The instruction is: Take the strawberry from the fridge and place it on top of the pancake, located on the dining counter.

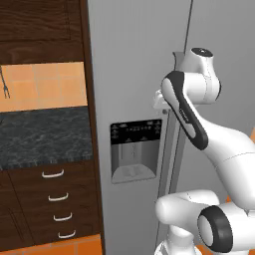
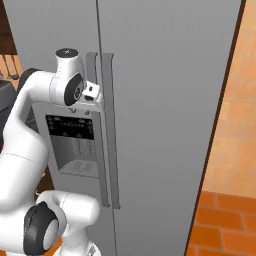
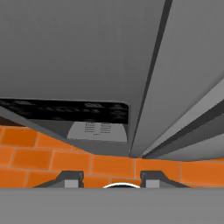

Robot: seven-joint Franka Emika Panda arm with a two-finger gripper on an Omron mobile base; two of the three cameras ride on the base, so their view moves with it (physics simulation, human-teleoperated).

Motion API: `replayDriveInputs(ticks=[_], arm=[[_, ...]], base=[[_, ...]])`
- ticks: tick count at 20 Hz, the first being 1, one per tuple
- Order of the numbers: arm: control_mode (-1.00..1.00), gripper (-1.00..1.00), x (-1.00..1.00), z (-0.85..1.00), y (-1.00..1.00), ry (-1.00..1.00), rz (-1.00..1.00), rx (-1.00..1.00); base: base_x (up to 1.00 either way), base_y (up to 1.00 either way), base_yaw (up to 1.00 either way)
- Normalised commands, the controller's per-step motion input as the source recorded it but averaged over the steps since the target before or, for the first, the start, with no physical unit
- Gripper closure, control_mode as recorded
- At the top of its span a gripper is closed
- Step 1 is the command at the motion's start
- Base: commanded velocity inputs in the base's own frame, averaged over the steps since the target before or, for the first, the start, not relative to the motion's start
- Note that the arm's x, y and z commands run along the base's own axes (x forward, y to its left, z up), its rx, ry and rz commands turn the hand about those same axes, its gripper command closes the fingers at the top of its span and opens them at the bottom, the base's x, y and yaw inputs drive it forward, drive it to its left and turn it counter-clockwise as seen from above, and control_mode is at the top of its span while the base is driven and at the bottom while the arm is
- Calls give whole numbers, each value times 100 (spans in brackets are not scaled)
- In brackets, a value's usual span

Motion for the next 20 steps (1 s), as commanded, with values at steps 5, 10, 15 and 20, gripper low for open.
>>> replayDriveInputs(ticks=[5,10,15,20], arm=[[100,-100,0,0,0,0,0,0],[100,-100,0,0,0,0,0,0],[100,-100,0,0,0,0,0,0],[100,-100,0,0,0,0,0,0]], base=[[-44,0,0],[-39,-14,0],[-1,-53,0],[-8,-14,0]])
